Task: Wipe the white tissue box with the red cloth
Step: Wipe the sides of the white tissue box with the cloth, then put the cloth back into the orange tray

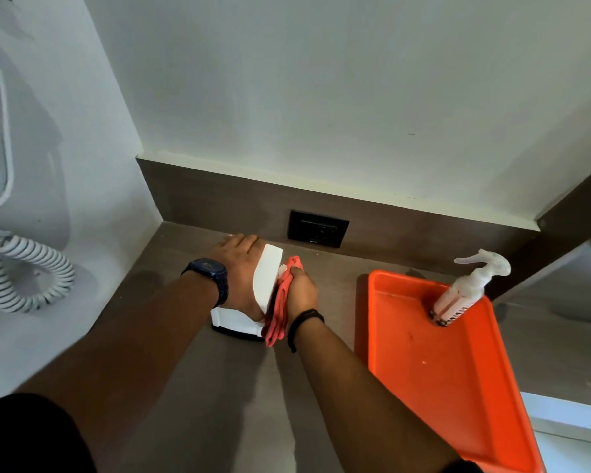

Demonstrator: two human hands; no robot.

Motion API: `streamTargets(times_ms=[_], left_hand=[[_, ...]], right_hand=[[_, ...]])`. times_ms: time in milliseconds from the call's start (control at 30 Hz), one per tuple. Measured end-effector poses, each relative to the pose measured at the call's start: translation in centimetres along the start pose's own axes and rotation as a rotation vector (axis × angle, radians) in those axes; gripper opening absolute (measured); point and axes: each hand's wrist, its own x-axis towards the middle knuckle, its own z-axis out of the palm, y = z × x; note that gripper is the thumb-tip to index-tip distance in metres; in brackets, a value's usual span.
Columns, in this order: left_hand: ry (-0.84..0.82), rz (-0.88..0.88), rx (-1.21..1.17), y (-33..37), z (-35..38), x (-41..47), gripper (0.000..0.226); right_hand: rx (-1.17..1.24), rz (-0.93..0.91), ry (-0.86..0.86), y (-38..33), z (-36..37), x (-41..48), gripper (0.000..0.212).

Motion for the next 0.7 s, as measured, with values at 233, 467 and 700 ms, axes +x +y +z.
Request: streamTargets(times_ms=[233, 467, 700], left_hand=[[-0.016, 0.009, -0.013, -0.4, 1.5, 0.6, 0.137], [-0.099, -0.036, -0.012, 0.0, 0.7, 0.7, 0.148], [0.105, 0.233, -0.232, 10.7, -0.6, 2.2, 0.113]], right_hand=[[0.236, 0.093, -0.124, -1.3, -1.5, 0.0, 0.048], [0.502, -0.098, -0.206, -7.0, -5.6, -2.0, 0.033], [-0.397, -0.563, 0.328, -7.9, -17.4, -2.5, 0.036]])
